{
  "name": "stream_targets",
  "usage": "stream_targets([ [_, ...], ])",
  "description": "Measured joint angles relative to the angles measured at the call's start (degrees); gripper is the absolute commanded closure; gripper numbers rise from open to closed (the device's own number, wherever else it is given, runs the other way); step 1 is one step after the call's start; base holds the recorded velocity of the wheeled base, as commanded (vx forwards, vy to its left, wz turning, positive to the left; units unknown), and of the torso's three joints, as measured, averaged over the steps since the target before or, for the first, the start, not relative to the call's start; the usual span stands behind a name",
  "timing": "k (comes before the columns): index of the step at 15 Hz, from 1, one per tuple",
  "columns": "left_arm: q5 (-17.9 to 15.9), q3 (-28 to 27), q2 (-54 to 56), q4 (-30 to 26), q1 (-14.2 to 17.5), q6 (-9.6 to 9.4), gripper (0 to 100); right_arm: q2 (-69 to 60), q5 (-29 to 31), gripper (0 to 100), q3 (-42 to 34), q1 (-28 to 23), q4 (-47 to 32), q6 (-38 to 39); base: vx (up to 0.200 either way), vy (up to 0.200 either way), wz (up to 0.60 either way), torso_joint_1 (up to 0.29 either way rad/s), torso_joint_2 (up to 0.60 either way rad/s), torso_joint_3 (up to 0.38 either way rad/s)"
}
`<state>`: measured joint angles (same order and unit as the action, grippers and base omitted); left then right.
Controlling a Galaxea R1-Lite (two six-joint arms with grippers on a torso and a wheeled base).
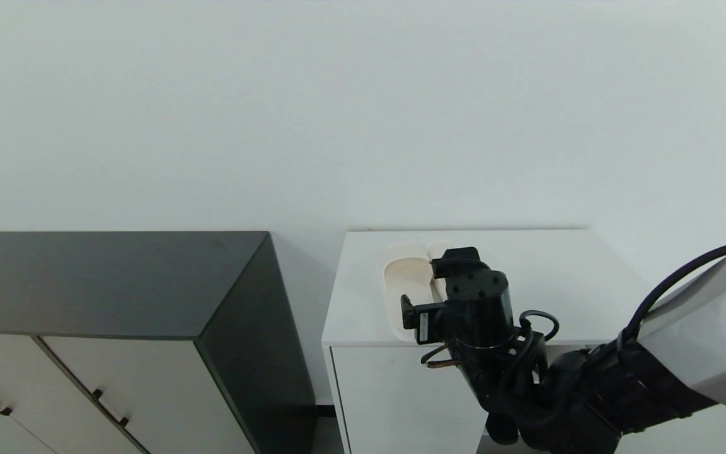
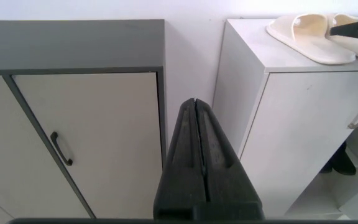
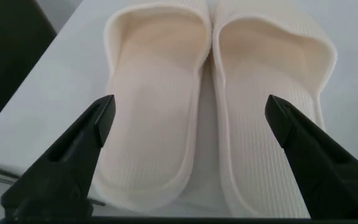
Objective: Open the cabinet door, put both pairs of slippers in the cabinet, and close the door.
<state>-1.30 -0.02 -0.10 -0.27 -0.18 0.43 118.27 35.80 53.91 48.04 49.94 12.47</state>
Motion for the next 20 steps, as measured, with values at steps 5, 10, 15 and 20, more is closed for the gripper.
stream_targets([
  [5, 0.05, 0.00, 0.00, 0.02, 0.00, 0.06, 100, 4.49, -3.34, 0, 6.18, -4.13, -0.41, -2.32, 0.000, 0.000, 0.00, 0.000, 0.00, 0.000],
  [10, 0.07, 0.00, 0.00, 0.02, 0.00, 0.04, 100, 8.94, -5.34, 0, 13.81, -7.41, -3.99, -2.88, 0.000, 0.000, 0.00, 0.000, 0.00, 0.000],
  [15, 0.09, 0.00, 0.00, 0.02, 0.05, 0.09, 100, 11.72, -5.62, 100, 19.47, -8.17, -6.84, -2.90, 0.000, 0.000, 0.00, 0.000, 0.00, 0.000],
  [20, 0.09, 0.00, 0.00, 0.00, 0.00, 0.15, 100, 12.18, -5.24, 100, 19.77, -7.47, -6.53, -3.34, 0.000, 0.000, 0.00, 0.000, 0.00, 0.000],
])
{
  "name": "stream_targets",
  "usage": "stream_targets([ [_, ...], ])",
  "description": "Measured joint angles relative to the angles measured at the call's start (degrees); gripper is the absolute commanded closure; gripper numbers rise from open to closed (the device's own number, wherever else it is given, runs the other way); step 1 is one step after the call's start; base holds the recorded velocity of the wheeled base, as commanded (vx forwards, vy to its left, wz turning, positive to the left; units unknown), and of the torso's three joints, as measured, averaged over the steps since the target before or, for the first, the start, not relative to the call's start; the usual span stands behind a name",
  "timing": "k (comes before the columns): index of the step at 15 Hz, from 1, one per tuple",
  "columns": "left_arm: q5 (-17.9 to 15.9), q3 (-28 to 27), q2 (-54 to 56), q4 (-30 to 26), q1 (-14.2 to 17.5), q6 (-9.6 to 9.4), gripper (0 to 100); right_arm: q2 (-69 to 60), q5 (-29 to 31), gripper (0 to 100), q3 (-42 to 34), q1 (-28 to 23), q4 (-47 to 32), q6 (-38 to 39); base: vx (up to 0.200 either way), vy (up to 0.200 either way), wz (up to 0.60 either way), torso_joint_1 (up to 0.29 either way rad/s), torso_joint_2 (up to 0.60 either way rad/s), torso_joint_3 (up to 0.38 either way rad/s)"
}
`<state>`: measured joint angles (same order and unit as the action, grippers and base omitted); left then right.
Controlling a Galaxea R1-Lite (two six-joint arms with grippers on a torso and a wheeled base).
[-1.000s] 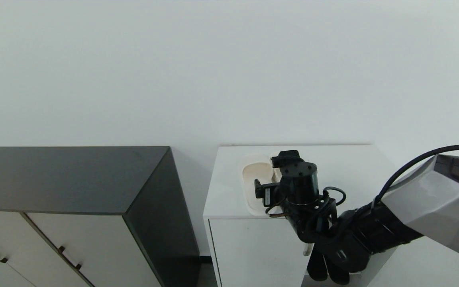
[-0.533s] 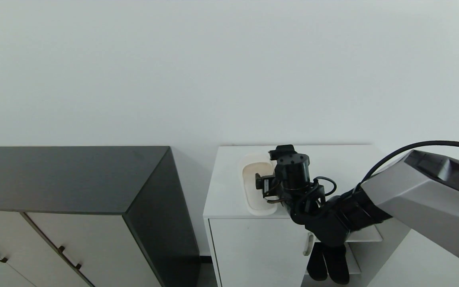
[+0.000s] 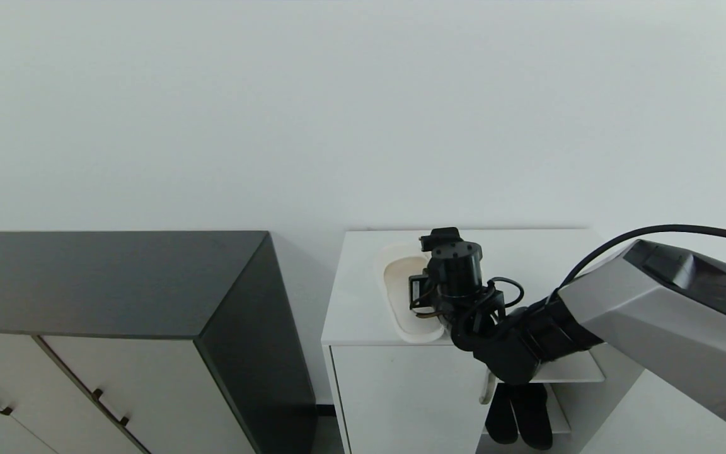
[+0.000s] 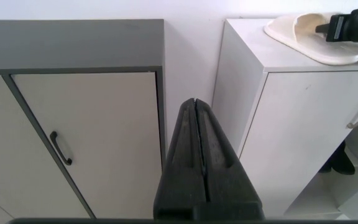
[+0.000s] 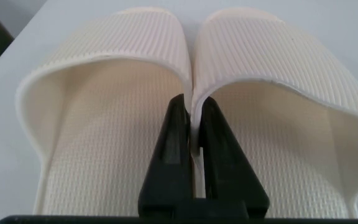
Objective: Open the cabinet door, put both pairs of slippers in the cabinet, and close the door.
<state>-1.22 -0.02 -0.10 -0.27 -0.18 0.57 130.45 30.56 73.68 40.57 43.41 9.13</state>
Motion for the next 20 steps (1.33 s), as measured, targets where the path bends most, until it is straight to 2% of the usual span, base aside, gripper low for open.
stream_targets([
  [3, 0.00, 0.00, 0.00, 0.02, 0.00, -0.28, 100, -2.10, -0.02, 100, -1.74, 0.88, 0.09, -1.01, 0.000, 0.000, 0.00, 0.000, 0.00, 0.000],
  [5, 0.00, 0.02, 0.00, 0.05, 0.00, -0.26, 100, -5.29, -0.27, 100, -5.46, 1.60, 0.05, -1.28, 0.000, 0.000, 0.00, 0.000, 0.00, 0.000],
  [8, 0.00, 0.02, 0.00, 0.02, 0.00, -0.26, 100, -15.41, -3.61, 100, -18.97, 3.36, 0.82, -1.19, 0.000, 0.000, 0.00, 0.000, 0.00, 0.000],
  [11, -0.09, 0.02, 0.00, 0.05, 0.00, -0.26, 100, -26.38, -11.15, 100, -32.26, 4.60, 2.66, -1.28, 0.000, 0.000, 0.00, 0.000, 0.00, 0.000],
  [15, -0.09, 0.02, 0.00, 0.02, 0.05, -0.15, 100, -31.06, -11.68, 100, -35.97, 5.35, 2.97, -1.41, 0.000, 0.000, 0.00, 0.000, 0.00, 0.000],
  [20, -0.11, 0.02, 0.00, 0.00, 0.00, -0.15, 100, -31.31, -11.30, 100, -36.91, 5.55, 3.01, -1.45, -0.200, 0.000, 0.00, 0.002, 0.00, 0.002],
])
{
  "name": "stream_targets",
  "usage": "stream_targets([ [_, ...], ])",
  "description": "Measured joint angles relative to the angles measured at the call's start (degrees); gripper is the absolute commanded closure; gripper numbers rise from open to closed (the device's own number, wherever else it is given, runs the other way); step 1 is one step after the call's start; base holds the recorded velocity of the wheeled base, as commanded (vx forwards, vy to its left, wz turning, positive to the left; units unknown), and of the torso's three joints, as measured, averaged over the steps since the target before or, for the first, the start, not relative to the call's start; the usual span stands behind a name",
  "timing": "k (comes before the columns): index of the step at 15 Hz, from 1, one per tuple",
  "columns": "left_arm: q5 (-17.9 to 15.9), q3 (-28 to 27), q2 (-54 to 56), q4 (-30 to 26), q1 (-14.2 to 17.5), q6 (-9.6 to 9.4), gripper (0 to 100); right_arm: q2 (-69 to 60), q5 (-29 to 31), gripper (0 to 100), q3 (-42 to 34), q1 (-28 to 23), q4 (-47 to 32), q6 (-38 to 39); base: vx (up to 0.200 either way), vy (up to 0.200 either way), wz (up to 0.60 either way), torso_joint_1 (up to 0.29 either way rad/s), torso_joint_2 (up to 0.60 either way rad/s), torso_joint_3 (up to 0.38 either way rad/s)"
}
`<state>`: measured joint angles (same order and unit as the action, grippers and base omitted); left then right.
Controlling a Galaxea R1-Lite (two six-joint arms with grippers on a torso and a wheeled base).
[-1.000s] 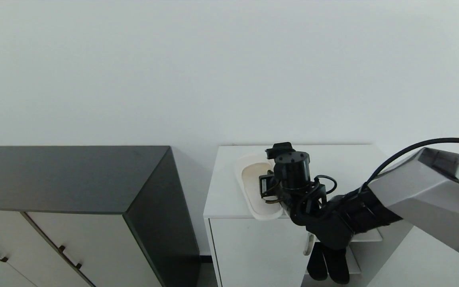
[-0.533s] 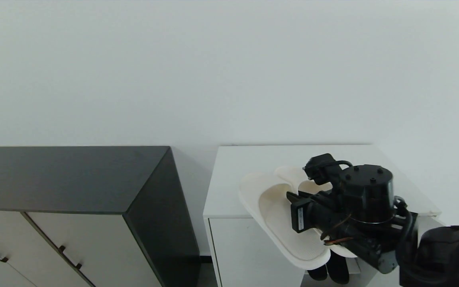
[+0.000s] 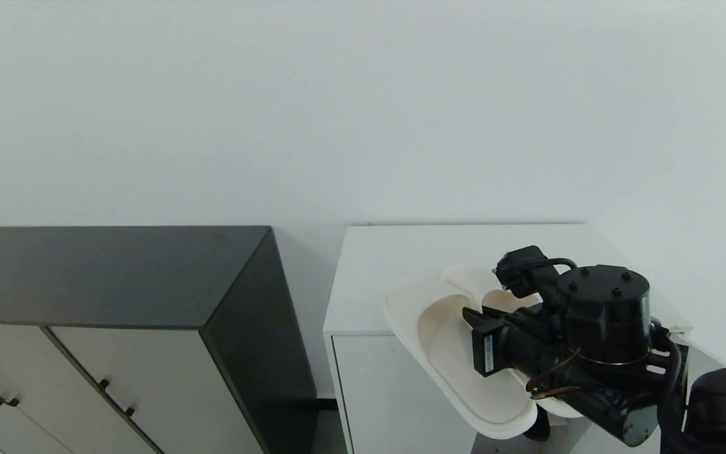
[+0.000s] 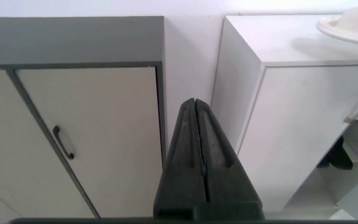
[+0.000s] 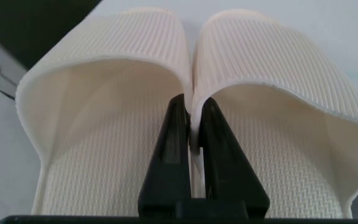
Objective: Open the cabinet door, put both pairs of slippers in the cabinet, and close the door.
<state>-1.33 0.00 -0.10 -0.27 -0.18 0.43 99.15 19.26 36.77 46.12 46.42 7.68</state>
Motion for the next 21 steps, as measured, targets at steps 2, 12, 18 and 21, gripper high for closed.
stream_targets([
  [2, -0.01, 0.00, 0.00, 0.00, 0.00, -0.05, 100, -0.06, 0.15, 100, -0.26, 0.22, 0.09, -0.11, -0.200, 0.000, 0.00, -0.007, 0.00, -0.002],
  [12, 0.00, 0.00, 0.00, 0.00, 0.00, 0.06, 100, 0.22, 1.45, 100, -1.38, 0.27, 0.32, -0.57, -0.080, 0.000, 0.00, 0.001, 0.00, 0.001],
  [18, 0.00, -0.02, 0.00, 0.00, 0.02, 0.04, 100, -0.13, 2.88, 100, -2.51, 1.87, 1.48, -2.02, 0.000, 0.000, 0.00, 0.000, 0.00, 0.000],
  [21, -0.04, -0.07, 0.00, 0.00, 0.00, -0.02, 100, -0.24, 2.94, 100, -2.67, 2.34, 1.48, -2.05, 0.000, 0.000, 0.00, 0.000, 0.00, 0.000],
])
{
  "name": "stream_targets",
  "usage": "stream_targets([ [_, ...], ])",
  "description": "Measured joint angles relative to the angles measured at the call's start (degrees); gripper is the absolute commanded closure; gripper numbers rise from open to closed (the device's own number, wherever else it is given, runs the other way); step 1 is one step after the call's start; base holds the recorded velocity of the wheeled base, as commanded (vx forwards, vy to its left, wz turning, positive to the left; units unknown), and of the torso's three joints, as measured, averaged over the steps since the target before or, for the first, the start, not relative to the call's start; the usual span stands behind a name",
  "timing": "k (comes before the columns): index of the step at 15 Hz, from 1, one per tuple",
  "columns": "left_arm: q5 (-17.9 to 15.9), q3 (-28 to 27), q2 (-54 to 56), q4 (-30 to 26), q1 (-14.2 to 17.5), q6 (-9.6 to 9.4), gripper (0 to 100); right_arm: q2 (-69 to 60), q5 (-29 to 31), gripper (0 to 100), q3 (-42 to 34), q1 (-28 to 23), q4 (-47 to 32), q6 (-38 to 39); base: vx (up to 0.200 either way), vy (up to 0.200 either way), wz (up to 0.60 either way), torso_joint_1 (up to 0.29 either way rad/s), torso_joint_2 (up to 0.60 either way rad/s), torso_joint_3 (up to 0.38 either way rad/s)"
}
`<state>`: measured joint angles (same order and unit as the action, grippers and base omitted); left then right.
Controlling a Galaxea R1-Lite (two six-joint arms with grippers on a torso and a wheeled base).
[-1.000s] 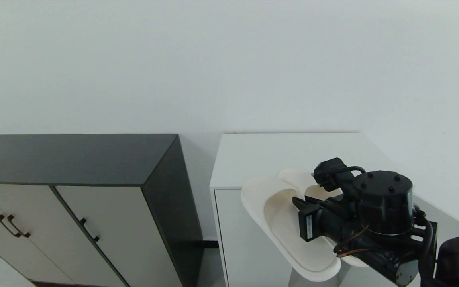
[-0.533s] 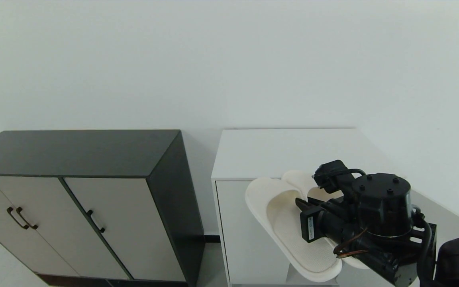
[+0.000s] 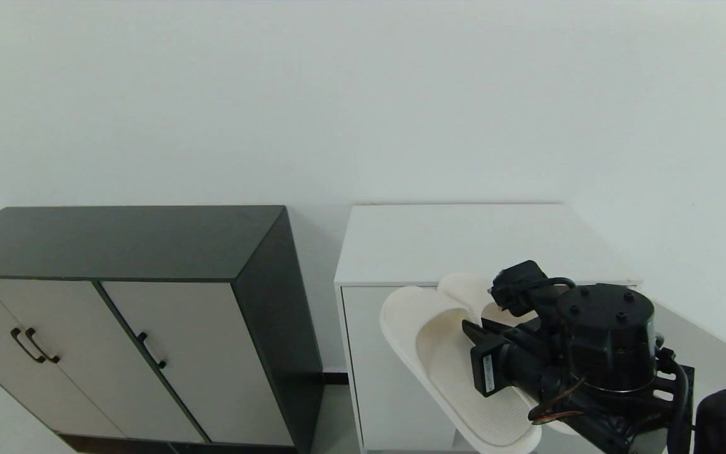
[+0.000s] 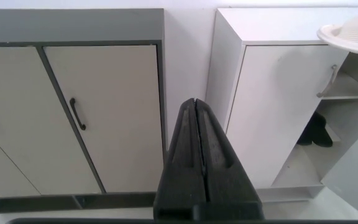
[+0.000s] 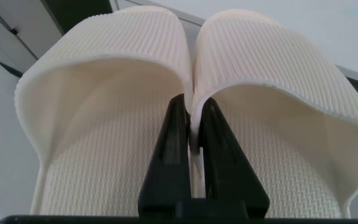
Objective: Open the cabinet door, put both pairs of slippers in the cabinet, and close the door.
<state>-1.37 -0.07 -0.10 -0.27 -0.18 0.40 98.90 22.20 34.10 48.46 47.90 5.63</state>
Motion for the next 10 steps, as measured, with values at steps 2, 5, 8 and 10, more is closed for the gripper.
stream_targets([
  [2, -0.02, -0.02, 0.00, 0.00, 0.00, -0.09, 100, 0.00, 0.10, 100, -0.17, 0.38, -0.02, 0.00, 0.000, -0.200, 0.00, 0.002, 0.00, 0.002],
  [5, 0.00, -0.04, 0.00, 0.00, 0.00, -0.07, 100, -0.12, 0.16, 100, -0.20, 0.88, 0.09, -0.02, 0.000, -0.200, 0.00, 0.006, 0.00, 0.002],
  [8, -0.02, 0.00, 0.00, 0.00, 0.05, -0.07, 100, -0.80, 0.71, 100, -0.91, 1.07, 0.13, -0.09, 0.000, -0.200, 0.00, 0.002, 0.00, 0.004],
  [10, -0.05, 0.00, 0.00, 0.00, 0.00, -0.07, 100, -1.13, 0.73, 100, -1.17, 1.07, 0.13, -0.09, 0.000, -0.200, 0.00, 0.002, 0.00, 0.002],
])
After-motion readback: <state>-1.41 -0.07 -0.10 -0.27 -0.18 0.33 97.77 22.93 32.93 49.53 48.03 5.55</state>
